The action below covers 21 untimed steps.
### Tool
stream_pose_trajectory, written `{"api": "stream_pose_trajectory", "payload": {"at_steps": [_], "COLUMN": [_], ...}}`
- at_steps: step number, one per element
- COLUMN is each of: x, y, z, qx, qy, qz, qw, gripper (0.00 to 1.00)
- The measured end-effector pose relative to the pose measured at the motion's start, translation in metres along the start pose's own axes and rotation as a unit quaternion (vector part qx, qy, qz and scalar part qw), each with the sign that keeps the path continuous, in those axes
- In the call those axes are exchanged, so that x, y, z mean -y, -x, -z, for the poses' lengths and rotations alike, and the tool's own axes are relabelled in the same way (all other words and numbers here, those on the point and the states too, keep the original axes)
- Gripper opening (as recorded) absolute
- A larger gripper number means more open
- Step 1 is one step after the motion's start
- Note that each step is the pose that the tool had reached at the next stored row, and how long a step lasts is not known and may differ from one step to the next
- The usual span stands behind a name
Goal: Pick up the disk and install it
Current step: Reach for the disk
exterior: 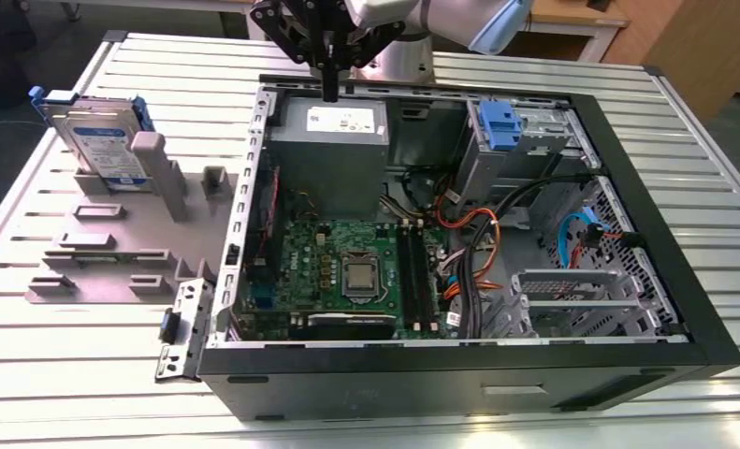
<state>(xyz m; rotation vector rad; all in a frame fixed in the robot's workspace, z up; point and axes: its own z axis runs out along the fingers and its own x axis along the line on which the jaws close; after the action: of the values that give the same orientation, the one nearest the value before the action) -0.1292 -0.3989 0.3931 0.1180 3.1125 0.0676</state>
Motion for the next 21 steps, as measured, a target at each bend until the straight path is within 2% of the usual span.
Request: {"api": "stream_pose_trajectory", "payload": {"at_steps": [10, 11, 12, 21], "x": [0.0001, 0.0003, 0.0005, 0.0007], "y": [-0.0016, -0.0038, -0.0056, -0.0076], "z": [-0.0001, -0.0001, -0.0027, -0.0033], "qx": [0.0000, 0.0000, 0.0000, 0.0000], "qy": [0.0000, 0.0000, 0.0000, 0.0000], "qz": [0.000, 0.000, 0.000, 0.000], "qw": [1.00000, 1.00000, 1.00000, 1.00000], "gripper": [0.11, 0.11, 0.11, 0.11]}}
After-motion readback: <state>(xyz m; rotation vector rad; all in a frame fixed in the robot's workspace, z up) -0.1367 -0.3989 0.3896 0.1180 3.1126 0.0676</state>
